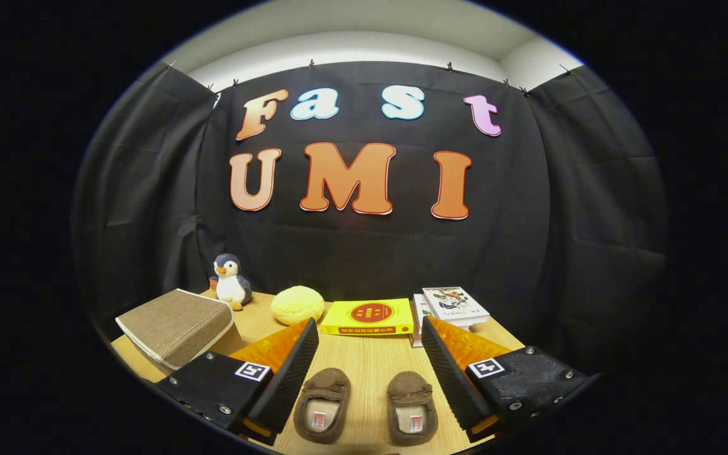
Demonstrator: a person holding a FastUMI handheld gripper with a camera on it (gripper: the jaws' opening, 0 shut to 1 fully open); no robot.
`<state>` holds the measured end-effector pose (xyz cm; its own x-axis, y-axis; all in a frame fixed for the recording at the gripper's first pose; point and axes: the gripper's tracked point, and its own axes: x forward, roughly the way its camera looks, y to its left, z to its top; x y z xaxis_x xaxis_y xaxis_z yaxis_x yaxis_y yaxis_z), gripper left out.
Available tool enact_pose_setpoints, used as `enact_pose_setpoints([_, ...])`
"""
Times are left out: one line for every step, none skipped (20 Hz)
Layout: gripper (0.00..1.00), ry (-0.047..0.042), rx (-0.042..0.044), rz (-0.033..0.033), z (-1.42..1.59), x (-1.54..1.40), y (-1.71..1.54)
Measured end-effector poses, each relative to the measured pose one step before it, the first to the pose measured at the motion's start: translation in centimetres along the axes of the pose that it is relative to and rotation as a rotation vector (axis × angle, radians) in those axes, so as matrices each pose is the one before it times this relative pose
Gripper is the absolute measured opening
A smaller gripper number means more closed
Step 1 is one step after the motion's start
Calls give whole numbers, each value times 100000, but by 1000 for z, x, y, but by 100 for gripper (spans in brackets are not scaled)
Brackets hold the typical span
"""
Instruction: Open the storage box then place both shoes into the box .Put the left shoe in first, then the right shoe, with the right side of both shoes facing outward in a uniform manner.
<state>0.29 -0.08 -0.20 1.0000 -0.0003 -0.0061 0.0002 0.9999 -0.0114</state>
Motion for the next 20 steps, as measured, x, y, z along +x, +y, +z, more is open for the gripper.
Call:
enact_pose_setpoints([98, 238, 134, 326, -132, 62, 198])
enact_pose_setpoints([98, 131, 157, 394, -12, 65, 106])
enact_pose_setpoints([98, 126, 202, 551, -49, 52, 219])
enact_pose_setpoints([98, 317, 432, 765, -117, 93, 162])
enact_pose_setpoints([98, 567, 614, 1384, -279, 103, 451])
enact_pose_setpoints([98, 847, 863, 1631, -252, 120, 462])
enact_pose_setpoints([98, 996, 1206, 2104, -376, 189, 581])
enact_pose_setpoints([98, 1165, 1561, 2531, -366, 211, 681])
enact_pose_setpoints([98, 1571, 2155, 3461, -566, 372, 936])
enact_pose_setpoints([98, 2304, 3276, 4641, -739, 442, 1129])
enact_pose_setpoints([98, 2860, 4523, 5487, -916, 568, 1316])
enact_pose_setpoints([98, 3320, 5647, 5418, -787, 605, 1178])
enact_pose_setpoints([98, 3809, 6632, 5033, -1232, 871, 932])
enact_pose_setpoints([98, 3433, 5928, 4046, -988, 880, 526])
enact_pose_setpoints([98, 3328, 5967, 4810, -768, 961, 850])
enact_pose_setpoints([98, 4099, 6289, 6155, -841, 968, 1135])
enact_pose_setpoints([99, 4255, 6081, 5523, -994, 643, 871])
enact_pose_setpoints([99, 5283, 5572, 5417, -837, 1061, 676])
enact_pose_setpoints([98, 4657, 4708, 4987, -833, 768, 696])
enact_pose_setpoints([98, 5304, 4004, 5090, -861, 975, 663])
